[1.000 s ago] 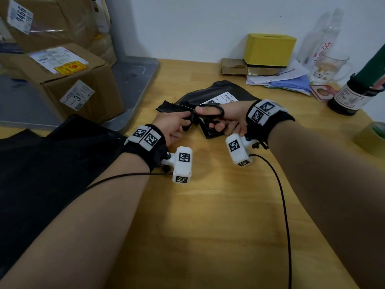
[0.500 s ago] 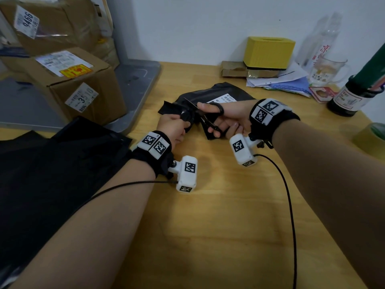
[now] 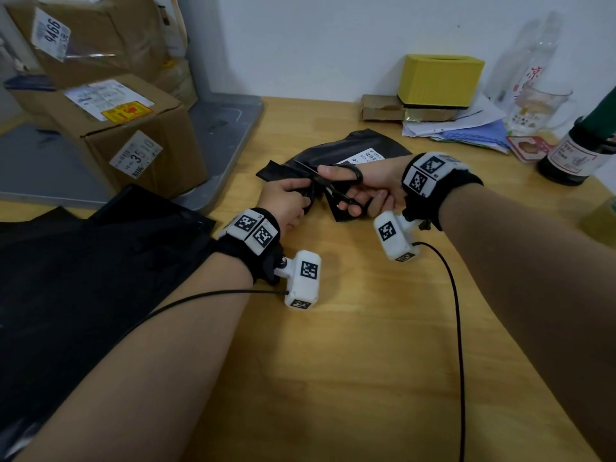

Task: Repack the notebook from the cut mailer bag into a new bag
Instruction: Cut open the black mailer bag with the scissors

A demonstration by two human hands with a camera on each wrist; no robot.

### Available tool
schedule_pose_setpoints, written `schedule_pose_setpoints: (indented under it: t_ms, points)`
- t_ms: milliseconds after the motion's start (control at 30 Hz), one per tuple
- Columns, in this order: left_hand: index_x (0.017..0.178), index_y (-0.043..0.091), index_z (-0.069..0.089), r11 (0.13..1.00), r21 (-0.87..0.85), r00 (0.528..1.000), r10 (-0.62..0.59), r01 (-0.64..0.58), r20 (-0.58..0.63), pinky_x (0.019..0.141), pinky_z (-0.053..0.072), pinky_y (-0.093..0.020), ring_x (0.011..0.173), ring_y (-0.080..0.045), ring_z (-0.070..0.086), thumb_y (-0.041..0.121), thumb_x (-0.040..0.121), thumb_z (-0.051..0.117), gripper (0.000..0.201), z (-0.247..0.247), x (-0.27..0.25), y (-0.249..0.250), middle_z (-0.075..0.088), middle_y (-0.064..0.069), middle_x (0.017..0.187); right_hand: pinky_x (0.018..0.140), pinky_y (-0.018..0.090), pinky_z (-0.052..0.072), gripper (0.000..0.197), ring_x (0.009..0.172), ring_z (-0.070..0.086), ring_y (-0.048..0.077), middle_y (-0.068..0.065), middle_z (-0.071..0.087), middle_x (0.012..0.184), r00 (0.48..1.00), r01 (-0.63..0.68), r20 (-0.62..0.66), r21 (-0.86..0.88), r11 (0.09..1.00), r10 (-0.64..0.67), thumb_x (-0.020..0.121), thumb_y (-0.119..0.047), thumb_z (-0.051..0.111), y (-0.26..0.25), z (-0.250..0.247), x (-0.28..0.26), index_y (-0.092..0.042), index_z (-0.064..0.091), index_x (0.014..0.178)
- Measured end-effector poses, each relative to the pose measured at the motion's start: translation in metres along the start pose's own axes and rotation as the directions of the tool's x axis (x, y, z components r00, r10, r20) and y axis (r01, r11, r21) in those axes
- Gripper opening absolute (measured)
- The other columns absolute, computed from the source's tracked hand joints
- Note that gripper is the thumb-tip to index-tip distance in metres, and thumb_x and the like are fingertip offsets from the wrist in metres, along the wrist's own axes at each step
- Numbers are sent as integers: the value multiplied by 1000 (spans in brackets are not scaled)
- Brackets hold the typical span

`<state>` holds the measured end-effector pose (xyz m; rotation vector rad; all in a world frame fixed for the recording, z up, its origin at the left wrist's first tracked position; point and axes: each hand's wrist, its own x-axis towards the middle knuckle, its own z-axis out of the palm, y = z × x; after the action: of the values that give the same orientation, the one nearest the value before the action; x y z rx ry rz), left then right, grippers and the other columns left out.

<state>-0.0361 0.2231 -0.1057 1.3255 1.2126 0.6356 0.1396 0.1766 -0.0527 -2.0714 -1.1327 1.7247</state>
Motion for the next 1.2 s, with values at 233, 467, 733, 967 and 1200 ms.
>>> schedule_pose_setpoints:
  t_ms: [233,467,733,967,1200]
  points:
    - [122,28,66,1000,7,1000,-12,12,13,44,35,-20,50,-10,41,-1,94,57,41,-2,0,-1,51,0,66,43,14,13,68,34,23,3,-6,51,58,999,28,-28,34,999,-27,58,-86,69,5,1,4,-19,61,67]
    - [120,24,68,999,52,999,-12,11,32,43,36,-19,49,-8,42,2,95,57,35,-3,-1,-1,54,0,70,41,12,17,70,33,25,2,-6,54,60,998,34,-56,5,999,-34,56,-86,69,1,4,4,-18,62,73]
    - [111,25,70,995,95,997,-39,33,66,43,35,-21,49,-11,38,4,94,59,29,-7,2,0,49,-4,69,37,11,17,70,30,24,2,-2,57,60,998,-8,-61,-137,991,0,79,-82,51,-16,8,2,-13,59,81]
    - [106,24,72,997,76,998,-37,33,45,45,33,-22,49,-12,38,3,92,61,28,-4,5,-2,51,-6,71,40,13,14,60,35,22,2,-9,47,58,998,6,-55,-96,995,-12,77,-81,60,-8,9,5,-22,54,74]
    - [108,19,71,1000,4,1000,3,-3,-20,48,38,-21,53,-10,45,0,92,56,29,1,-2,-3,61,-6,83,41,11,15,64,37,21,3,-10,50,58,995,0,-104,-108,994,-11,73,-88,58,-5,14,-3,-24,57,72]
